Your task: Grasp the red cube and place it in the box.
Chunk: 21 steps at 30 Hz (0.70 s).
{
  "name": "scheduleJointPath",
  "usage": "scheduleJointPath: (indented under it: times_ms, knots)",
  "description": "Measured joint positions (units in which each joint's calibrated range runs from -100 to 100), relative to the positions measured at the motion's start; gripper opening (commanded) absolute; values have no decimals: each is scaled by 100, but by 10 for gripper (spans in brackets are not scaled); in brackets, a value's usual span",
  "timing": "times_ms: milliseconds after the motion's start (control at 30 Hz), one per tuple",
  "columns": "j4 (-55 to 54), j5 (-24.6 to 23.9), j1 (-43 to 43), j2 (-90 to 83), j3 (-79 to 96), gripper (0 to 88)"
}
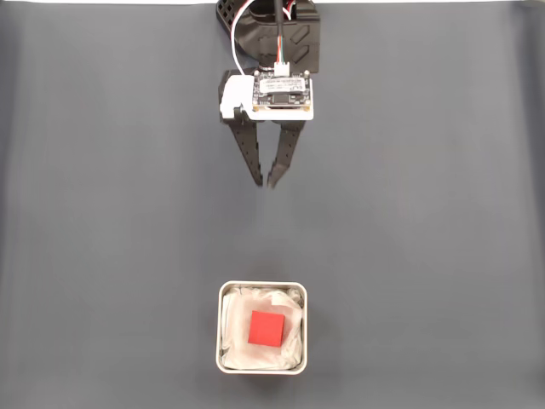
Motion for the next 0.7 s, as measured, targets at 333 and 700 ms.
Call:
scheduleJointPath:
  times_ms: [333,700]
  knots:
    - [1464,-68,-104,-2623,2586,0]
    - [3461,-166,-326,-3422,2667,0]
